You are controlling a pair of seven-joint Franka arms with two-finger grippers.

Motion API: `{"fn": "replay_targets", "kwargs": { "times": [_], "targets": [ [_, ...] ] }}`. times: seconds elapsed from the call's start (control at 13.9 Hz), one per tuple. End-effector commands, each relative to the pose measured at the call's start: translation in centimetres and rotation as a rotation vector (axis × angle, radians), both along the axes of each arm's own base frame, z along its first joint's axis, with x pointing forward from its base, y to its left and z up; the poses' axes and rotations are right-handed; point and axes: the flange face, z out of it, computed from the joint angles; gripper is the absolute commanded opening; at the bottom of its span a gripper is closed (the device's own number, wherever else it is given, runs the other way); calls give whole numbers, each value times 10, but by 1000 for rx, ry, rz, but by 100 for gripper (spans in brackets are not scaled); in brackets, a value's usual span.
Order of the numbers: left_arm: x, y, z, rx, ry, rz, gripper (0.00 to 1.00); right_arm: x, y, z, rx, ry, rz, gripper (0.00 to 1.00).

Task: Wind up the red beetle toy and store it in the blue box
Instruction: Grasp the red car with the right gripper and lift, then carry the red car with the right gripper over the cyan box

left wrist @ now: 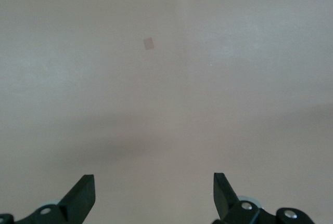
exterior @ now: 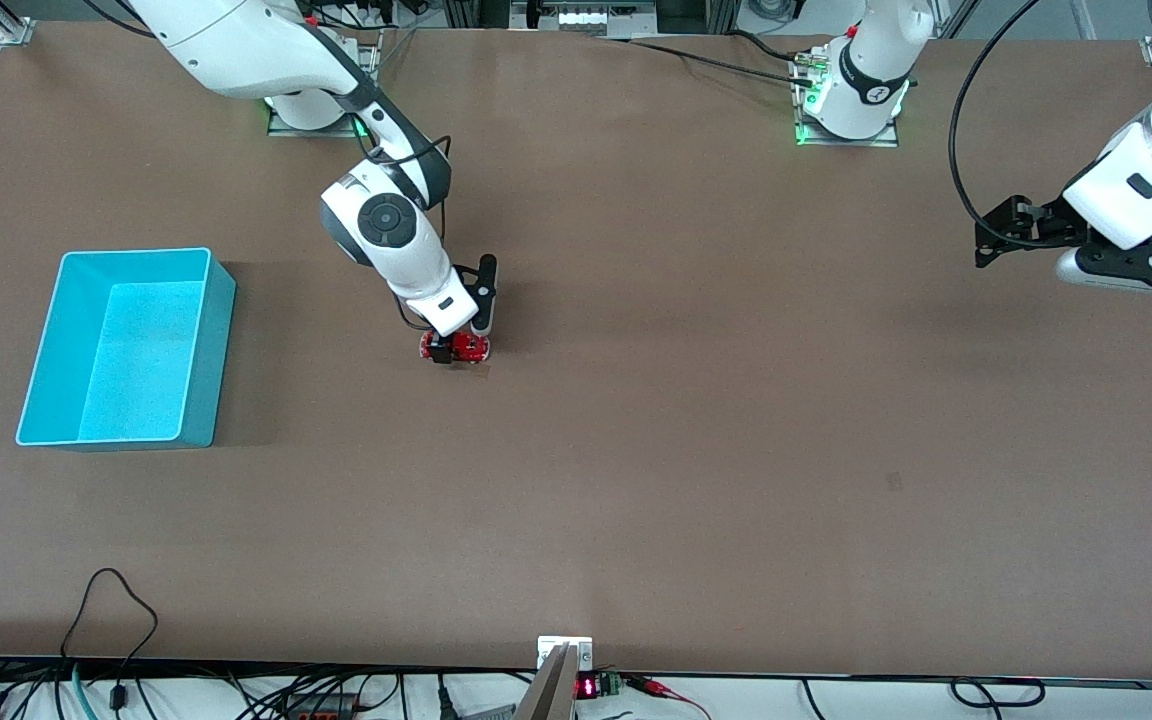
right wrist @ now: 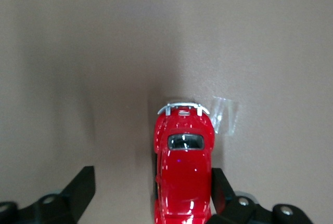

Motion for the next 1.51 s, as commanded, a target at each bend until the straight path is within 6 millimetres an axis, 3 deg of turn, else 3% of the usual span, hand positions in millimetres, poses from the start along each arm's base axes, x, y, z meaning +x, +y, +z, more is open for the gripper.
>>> {"fn": "replay_targets", "kwargs": {
  "times": [0.0, 0.22, 0.5, 0.65, 0.79, 0.86, 1.22, 1.43],
  "targets": [
    [7, 5, 5, 12, -1, -14, 100, 5, -1, -4, -22, -31, 39, 65],
    [6, 1, 4, 14, 5, -19, 100, 7, -3, -4, -20, -33, 32, 2],
    [7, 10, 4, 23, 3, -15, 100, 30, -12, 15, -6, -53, -34, 0],
    [7, 7, 3, 23, 6, -15, 100, 47, -24, 40, -25, -40, -102, 0],
    [6, 7, 4, 25, 4, -15, 100, 58, -41, 79, -46, -27, -172, 0],
    [7, 8, 3, 25, 6, -16, 100, 66, -61, 99, -53, -25, -218, 0],
    [5, 7, 4, 24, 11, -21, 100, 100, -215, 155, -95, 7, -536, 0],
    [5, 6, 5, 24, 9, -14, 100, 106, -313, 159, -90, 32, -744, 0]
  ]
}}
